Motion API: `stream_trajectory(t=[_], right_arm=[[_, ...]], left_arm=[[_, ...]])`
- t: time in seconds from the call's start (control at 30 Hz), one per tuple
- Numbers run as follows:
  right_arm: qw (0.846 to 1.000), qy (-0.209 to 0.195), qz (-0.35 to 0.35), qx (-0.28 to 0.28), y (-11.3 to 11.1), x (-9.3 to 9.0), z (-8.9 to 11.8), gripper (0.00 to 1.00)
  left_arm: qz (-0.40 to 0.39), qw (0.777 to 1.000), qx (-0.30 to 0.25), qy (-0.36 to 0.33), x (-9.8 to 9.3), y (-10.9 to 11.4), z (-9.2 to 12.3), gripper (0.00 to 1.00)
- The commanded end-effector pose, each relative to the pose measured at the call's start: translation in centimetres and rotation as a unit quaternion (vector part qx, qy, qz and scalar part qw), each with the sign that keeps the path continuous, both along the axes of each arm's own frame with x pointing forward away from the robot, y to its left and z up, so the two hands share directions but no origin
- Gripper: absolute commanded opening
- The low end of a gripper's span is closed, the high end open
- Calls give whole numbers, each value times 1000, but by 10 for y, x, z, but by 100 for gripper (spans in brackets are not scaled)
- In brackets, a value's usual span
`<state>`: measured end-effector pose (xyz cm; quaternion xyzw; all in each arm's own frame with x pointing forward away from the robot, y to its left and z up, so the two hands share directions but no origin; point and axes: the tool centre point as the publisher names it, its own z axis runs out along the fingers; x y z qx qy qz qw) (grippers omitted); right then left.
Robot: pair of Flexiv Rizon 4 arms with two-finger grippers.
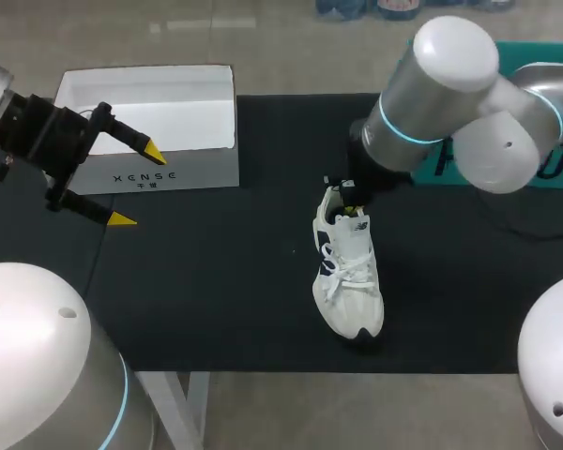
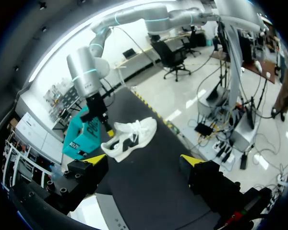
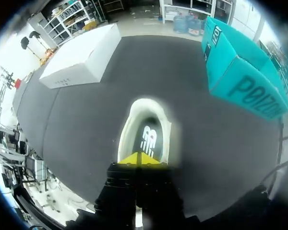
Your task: Take the shoe out of the shoebox, open the shoe tongue, remove and reinsert the insole, then place the shoe into the shoebox
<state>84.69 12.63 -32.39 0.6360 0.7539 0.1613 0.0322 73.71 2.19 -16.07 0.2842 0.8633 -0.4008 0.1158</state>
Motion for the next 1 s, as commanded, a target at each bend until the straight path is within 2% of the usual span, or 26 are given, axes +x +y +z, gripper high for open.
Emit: stream_trajectory(t=[0.03,0.1,1.0], right_arm=[[998,-2,-18,-63,14,6,-23,0],[998,5,-19,-61,15,6,-28,0],[998,6,-19,-60,16,6,-29,0]], left_arm=[[-1,1000,2,1,0,0,1,100],[-1,1000,2,1,0,0,1,100],[-1,1000,2,1,0,0,1,100]])
